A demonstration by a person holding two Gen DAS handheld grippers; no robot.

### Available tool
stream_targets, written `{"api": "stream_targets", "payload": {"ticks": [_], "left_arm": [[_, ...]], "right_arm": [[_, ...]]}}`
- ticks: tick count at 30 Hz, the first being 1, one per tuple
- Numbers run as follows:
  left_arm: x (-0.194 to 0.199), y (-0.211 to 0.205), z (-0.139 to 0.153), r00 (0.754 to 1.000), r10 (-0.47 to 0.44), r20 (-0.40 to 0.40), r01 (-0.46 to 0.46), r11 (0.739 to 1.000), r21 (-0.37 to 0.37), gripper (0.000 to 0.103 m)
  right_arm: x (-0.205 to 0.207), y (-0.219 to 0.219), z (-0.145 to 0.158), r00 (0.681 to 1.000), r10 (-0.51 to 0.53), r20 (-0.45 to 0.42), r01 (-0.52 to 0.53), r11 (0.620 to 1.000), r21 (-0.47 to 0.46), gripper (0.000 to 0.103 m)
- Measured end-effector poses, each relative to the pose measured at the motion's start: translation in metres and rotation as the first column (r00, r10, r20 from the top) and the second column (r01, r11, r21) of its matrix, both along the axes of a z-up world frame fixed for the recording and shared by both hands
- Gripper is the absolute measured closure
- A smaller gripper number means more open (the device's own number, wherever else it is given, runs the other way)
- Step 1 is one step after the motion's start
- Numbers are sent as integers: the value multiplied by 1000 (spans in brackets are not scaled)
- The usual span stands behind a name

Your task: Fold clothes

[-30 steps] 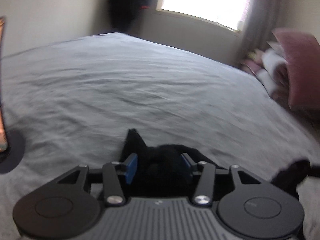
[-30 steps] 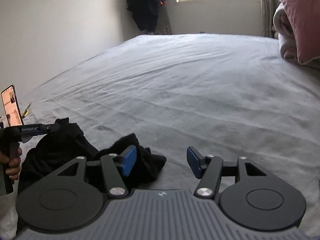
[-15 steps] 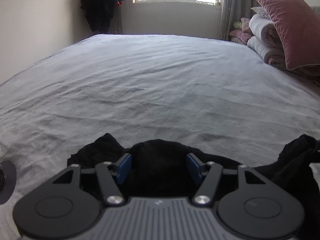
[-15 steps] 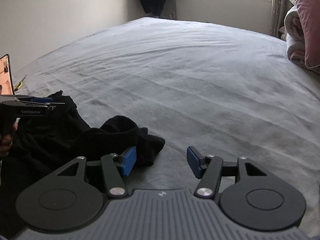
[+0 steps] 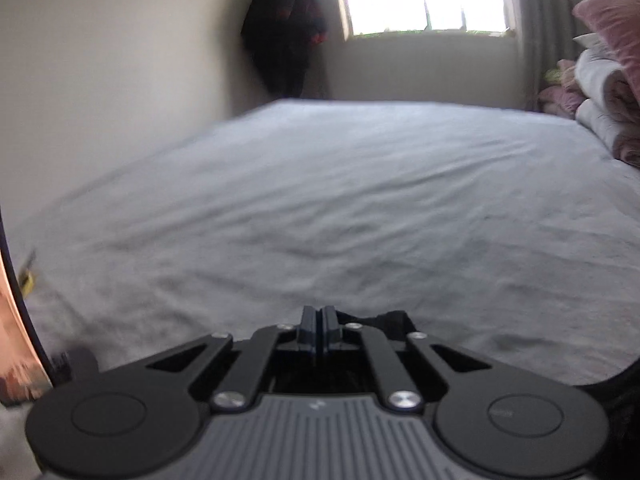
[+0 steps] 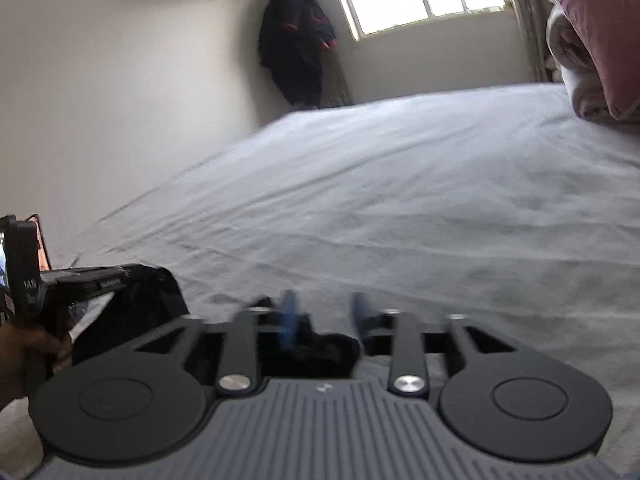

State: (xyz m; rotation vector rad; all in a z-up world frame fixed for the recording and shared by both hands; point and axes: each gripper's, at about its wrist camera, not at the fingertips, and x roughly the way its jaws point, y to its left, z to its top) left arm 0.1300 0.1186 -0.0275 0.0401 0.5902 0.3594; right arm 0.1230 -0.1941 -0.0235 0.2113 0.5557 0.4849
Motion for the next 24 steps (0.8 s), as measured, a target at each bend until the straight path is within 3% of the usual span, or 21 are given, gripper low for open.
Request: {"api": "stream_targets", "payload": {"ticks": [5, 7, 9, 10, 12, 13, 14, 17, 19, 22, 24], "left_arm": [[0, 7, -1, 999, 16, -42, -17, 1000, -25, 94], [-3, 4, 1, 999, 11, -53, -11, 1000, -13, 85], [-12, -6, 6, 999, -7, -51, 7, 1000, 0, 63], [-14, -13, 8, 998, -43, -39, 42, 999, -3, 60], [-21, -28, 14, 991, -134, -19, 133, 991, -29, 51], [-23, -35, 16, 984, -178, -10, 177, 983, -57, 49], [-24, -40, 18, 974, -227, 1, 226, 969, -104, 44], [-21, -49, 18, 941, -336, 29, 332, 908, -255, 38], [-18, -53, 15, 917, -396, 51, 387, 851, -355, 37], [-13, -59, 12, 875, -475, 95, 456, 744, -488, 40], [-10, -63, 8, 863, -495, 101, 474, 726, -498, 40]], "right_arm": [[8, -3, -11, 997, 17, -81, -19, 1000, -15, 55], [7, 2, -15, 996, 25, -89, -28, 999, -29, 55], [6, 4, -17, 995, 36, -96, -38, 999, -24, 55], [6, 4, -17, 994, 42, -97, -43, 999, -14, 55], [4, 4, -16, 993, 64, -102, -64, 998, -1, 63], [3, 5, -15, 992, 77, -100, -77, 997, 2, 79], [2, 6, -14, 991, 90, -99, -90, 996, 5, 85], [0, 4, -10, 993, 77, -87, -76, 997, 13, 92], [1, 1, -9, 994, 72, -87, -69, 997, 40, 94], [3, -6, -7, 993, 68, -93, -59, 993, 97, 96], [3, -10, -5, 993, 65, -97, -51, 990, 134, 96]]}}
